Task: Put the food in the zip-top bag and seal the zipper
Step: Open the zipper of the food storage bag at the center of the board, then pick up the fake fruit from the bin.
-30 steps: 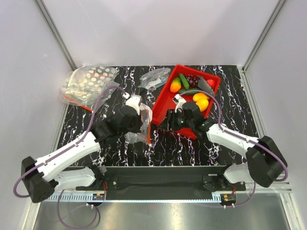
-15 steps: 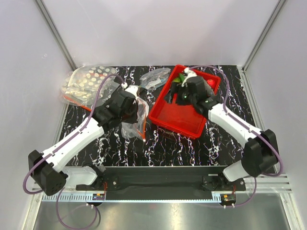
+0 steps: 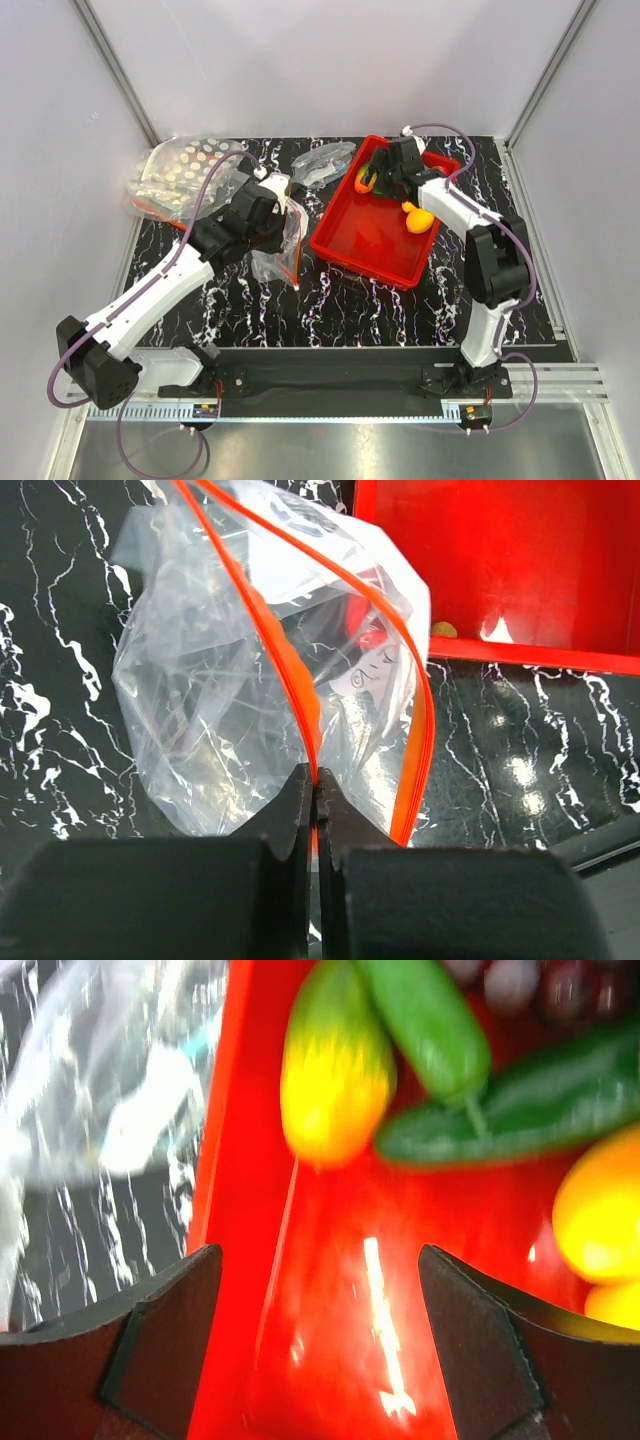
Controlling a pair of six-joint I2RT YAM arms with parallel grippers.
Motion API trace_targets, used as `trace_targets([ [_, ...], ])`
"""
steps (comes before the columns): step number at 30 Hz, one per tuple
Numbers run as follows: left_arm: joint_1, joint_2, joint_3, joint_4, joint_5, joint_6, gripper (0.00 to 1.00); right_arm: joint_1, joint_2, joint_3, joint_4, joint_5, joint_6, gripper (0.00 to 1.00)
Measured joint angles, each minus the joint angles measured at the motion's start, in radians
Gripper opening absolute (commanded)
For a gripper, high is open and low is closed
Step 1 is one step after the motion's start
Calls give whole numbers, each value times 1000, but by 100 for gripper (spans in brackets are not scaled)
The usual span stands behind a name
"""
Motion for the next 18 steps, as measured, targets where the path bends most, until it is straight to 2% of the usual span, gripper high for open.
trace_targets([
  [9,0,-87,-68,38,-4,42,0,-24,222,205,6,60,75,87],
  [18,0,-130,-116,74,-19,68,0,-29,403,347,8,58,101,81],
])
